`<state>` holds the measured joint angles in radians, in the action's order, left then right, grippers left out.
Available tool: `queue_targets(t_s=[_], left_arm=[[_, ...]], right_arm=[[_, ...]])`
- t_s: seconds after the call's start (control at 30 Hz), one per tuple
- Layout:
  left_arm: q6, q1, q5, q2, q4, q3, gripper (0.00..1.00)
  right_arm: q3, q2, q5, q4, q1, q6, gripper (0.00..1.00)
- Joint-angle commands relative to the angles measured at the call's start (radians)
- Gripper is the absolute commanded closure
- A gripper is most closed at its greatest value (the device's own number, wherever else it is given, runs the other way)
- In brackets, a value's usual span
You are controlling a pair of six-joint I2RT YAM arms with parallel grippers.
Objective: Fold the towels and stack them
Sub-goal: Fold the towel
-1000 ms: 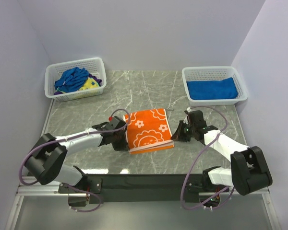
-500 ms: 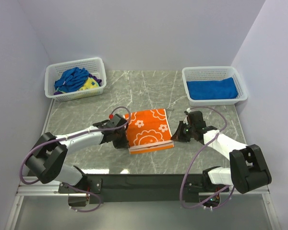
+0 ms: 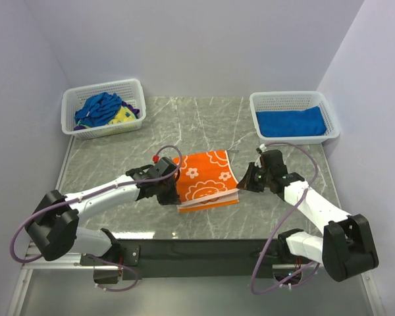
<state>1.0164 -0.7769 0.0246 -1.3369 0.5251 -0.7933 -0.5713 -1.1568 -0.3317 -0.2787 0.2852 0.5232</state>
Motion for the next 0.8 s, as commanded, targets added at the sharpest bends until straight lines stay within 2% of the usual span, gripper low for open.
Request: queue_targets(t_s=[0.0,0.43,0.77], left_arm=[[0.031,-0.021,-0.022,0.030,0.035,0.000,0.99],[0.002,-0.024,-0.014,-0.122,-0.036,0.060,0.99],[0.004,-0.022,-0.022,-0.142,-0.031,0.068,0.99]], right_arm=[[-0.015,0.042,0.017,-0.033,-0.006,-0.015,1.00],[0.116,-0.037,0.002,0.079,-0.007,0.015,1.00],[0.122,-0.027,-0.009,0.072,-0.006,0.018,0.99]])
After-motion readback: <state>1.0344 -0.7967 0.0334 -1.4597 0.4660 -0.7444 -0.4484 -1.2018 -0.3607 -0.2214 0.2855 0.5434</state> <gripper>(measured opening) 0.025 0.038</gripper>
